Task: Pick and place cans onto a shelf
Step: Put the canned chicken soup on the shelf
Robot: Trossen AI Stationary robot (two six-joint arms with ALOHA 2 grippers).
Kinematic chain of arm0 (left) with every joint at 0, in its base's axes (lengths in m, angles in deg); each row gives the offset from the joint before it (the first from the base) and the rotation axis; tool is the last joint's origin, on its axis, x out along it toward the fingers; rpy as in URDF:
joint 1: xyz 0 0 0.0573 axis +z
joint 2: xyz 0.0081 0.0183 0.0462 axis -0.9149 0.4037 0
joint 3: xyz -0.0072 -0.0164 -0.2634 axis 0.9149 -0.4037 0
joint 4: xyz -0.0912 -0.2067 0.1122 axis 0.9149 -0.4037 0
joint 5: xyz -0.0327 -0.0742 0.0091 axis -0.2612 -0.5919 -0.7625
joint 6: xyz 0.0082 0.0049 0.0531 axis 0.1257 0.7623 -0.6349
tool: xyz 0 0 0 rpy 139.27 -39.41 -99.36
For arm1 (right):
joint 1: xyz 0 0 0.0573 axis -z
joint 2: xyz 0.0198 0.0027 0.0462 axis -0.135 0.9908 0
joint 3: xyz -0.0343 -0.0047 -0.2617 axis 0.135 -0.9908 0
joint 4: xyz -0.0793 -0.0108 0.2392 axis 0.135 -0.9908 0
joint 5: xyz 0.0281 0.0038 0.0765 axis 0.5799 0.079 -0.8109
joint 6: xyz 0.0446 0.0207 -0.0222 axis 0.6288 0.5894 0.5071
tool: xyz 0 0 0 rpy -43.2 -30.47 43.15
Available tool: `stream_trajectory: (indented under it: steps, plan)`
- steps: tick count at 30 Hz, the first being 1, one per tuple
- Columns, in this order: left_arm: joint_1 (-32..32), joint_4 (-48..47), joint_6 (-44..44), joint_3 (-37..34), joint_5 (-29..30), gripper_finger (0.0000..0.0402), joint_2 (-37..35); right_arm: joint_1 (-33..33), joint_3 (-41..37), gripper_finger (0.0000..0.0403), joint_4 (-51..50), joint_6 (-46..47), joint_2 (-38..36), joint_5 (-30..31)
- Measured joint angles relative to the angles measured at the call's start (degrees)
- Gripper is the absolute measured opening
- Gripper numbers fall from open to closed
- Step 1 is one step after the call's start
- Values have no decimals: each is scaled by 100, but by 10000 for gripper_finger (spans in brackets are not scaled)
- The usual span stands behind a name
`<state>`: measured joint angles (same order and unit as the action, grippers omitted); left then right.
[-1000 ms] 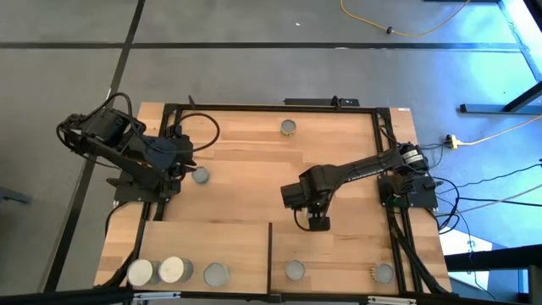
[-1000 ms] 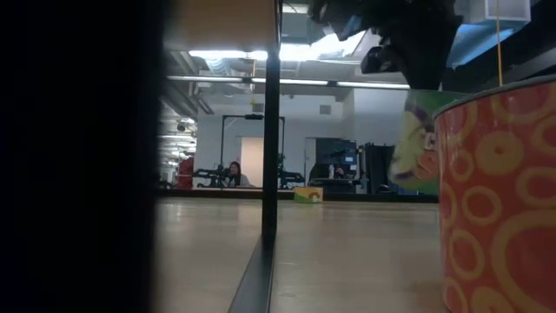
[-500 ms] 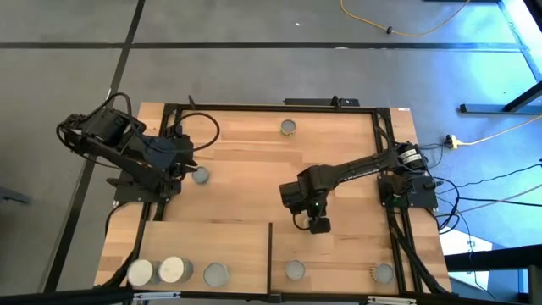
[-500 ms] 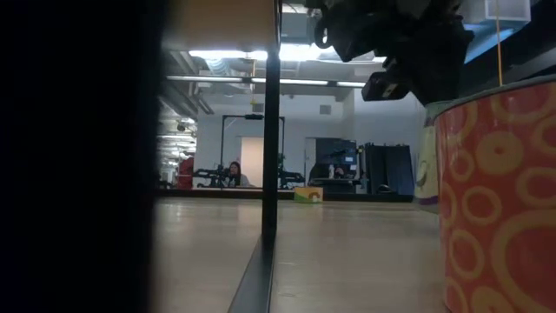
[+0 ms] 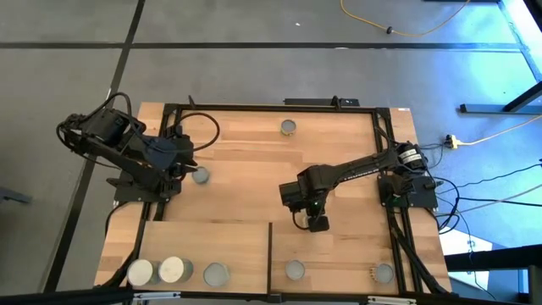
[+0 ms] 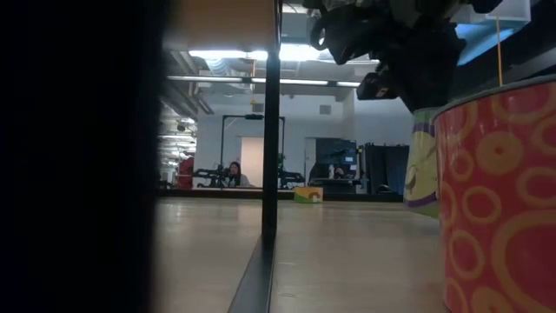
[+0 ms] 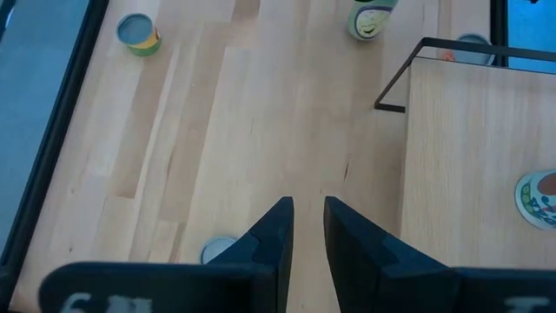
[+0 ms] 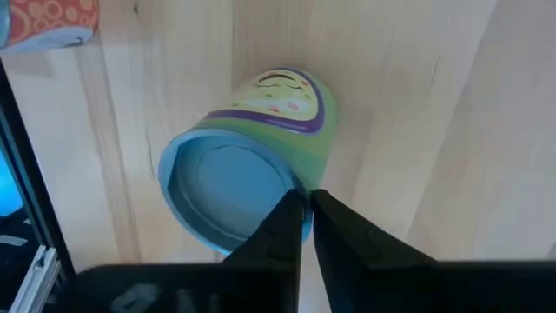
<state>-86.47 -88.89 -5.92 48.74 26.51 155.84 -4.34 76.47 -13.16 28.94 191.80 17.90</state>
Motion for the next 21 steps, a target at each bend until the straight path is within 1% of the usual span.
stream_trajectory:
  steps: [9,16,18,21]
  plan:
    - [-1,-2,0,0,0,60,0,-4,0,36,136,-133,0,-5]
    - [-2,-2,-2,0,0,60,2,-9,0,12,166,-131,0,-5]
    - [-1,-2,-2,0,-1,60,2,-9,1,15,200,-130,0,-5]
    - [-2,-2,-2,0,0,60,2,-9,1,32,266,-125,0,-5]
